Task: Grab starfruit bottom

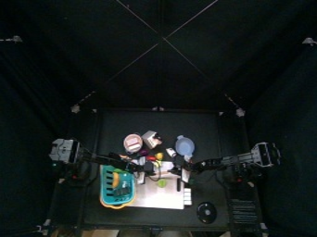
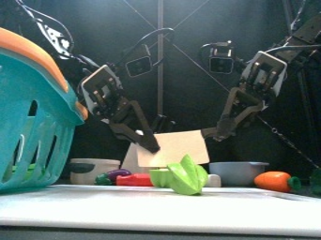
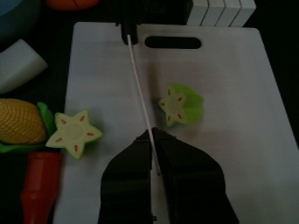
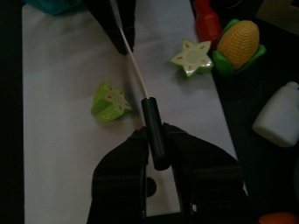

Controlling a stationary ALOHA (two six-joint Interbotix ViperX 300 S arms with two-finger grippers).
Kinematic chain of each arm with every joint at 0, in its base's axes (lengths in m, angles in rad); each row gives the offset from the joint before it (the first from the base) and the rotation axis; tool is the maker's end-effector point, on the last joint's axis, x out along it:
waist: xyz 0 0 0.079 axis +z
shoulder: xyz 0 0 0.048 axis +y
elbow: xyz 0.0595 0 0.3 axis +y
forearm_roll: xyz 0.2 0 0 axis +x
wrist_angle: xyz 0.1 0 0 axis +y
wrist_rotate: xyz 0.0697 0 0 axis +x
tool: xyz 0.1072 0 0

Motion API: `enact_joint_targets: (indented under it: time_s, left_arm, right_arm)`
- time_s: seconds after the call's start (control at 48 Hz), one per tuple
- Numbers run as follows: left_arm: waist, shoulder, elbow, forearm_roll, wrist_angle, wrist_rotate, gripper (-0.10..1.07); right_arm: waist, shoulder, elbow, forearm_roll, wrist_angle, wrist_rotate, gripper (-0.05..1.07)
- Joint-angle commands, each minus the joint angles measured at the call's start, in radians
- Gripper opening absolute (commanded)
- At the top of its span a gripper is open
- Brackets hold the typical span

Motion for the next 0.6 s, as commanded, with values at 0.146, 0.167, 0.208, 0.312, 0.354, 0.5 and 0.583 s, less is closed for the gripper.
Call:
enact_joint_targets:
  time_s: [0.146,0.167,0.208,0.312,0.354,0.5,0.583]
  left_arm:
    - [-0.026,-0.028,-0.057,0.015,-0.006,0.003,0.4]
    - [-0.026,-0.029,-0.058,0.017,-0.006,0.003,0.4]
    - [-0.026,-0.032,-0.063,0.021,-0.006,0.003,0.41]
    - [-0.026,-0.04,-0.071,0.018,-0.006,0.002,0.43]
    - [-0.026,-0.043,-0.071,0.018,-0.008,0.002,0.45]
    - [-0.018,-0.054,-0.071,0.009,-0.011,0.002,0.57]
    - [-0.009,-0.058,-0.071,0.006,-0.012,0.002,0.67]
  right_arm:
    - [-0.003,-0.035,-0.017,0.003,0.014,0.006,0.52]
    - [-0.003,-0.037,-0.017,0.003,0.014,0.006,0.52]
    - [-0.002,-0.041,-0.015,0.003,0.015,0.006,0.52]
    - [-0.002,-0.057,-0.014,0.003,0.015,0.006,0.52]
    - [-0.002,-0.063,-0.012,0.003,0.015,0.006,0.52]
    - [-0.003,-0.086,-0.003,0.003,0.017,0.006,0.52]
    - [-0.002,-0.098,0.006,0.009,0.02,0.006,0.52]
